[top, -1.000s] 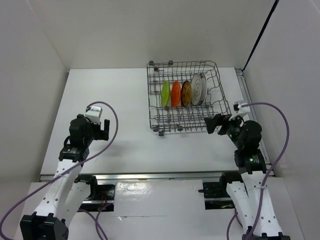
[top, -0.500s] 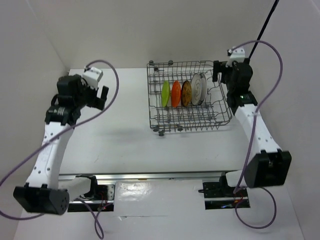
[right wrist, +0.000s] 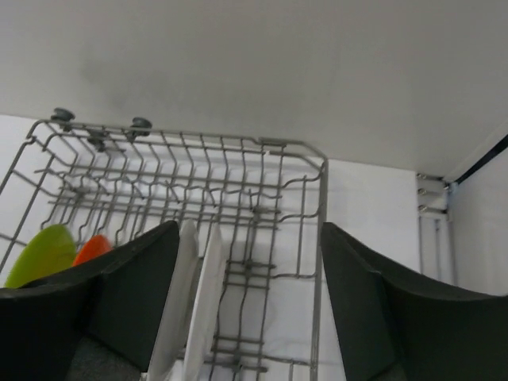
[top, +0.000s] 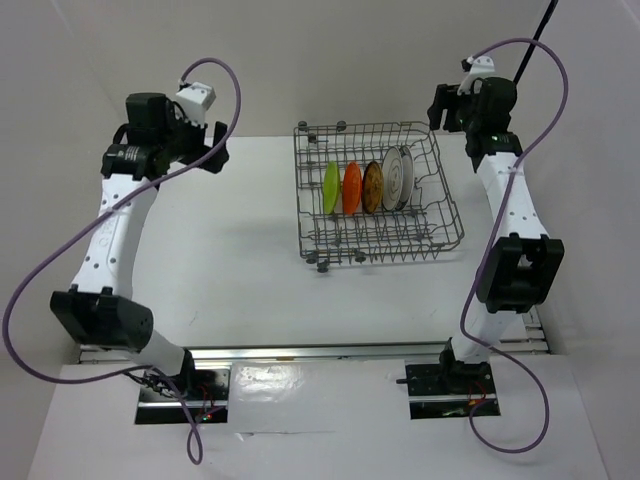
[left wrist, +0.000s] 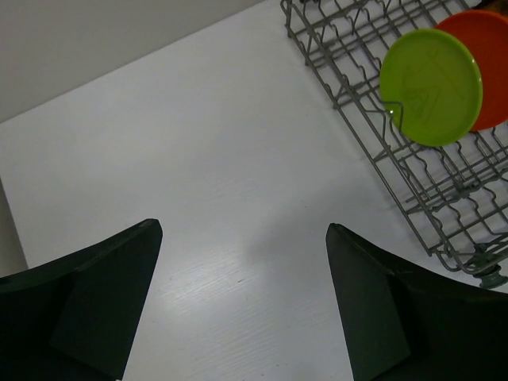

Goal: Unload the plates from the dish rack

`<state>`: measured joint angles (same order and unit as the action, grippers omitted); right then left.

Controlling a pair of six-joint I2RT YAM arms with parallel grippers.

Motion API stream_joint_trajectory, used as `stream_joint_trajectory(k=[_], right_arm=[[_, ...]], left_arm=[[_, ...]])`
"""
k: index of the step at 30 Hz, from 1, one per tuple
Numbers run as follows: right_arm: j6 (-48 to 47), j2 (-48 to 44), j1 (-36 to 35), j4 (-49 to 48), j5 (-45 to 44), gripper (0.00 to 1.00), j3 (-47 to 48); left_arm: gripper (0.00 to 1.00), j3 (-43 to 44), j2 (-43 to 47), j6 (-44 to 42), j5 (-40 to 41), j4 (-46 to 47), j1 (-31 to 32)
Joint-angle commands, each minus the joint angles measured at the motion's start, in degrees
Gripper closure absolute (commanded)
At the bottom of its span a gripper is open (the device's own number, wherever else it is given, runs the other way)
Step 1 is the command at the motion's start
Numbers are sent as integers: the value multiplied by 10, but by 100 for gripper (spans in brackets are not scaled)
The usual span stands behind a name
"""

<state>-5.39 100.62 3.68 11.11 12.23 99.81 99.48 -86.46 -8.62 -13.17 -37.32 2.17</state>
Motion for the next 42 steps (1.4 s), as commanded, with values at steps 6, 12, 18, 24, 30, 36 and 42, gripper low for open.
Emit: stream_joint_trajectory(k=[6,12,18,24,30,36,42], right_arm=[[93,43,1,110,84,33,-2],[116,38,-16,80,65,32,-66],[122,64,-32,100,23,42,-66],[136,92,-76,106,-97,55,-60],[129,109,-115,111,-237,63,-34],[129,128,-121,135,-253,89,-14],[100,83,-151,123,-321,100,5]], left_arm=[[5,93,-135,10,-62,-71,25],[7,82,-151,26,-61,-31,30],[8,82,-162,26,-61,-36,30],[8,77,-167,26,-56,-36,30],[8,71,-167,26,-49,-36,30],[8,66,-167,26,-49,-36,30],[2,66,-162,20,-55,-36,30]])
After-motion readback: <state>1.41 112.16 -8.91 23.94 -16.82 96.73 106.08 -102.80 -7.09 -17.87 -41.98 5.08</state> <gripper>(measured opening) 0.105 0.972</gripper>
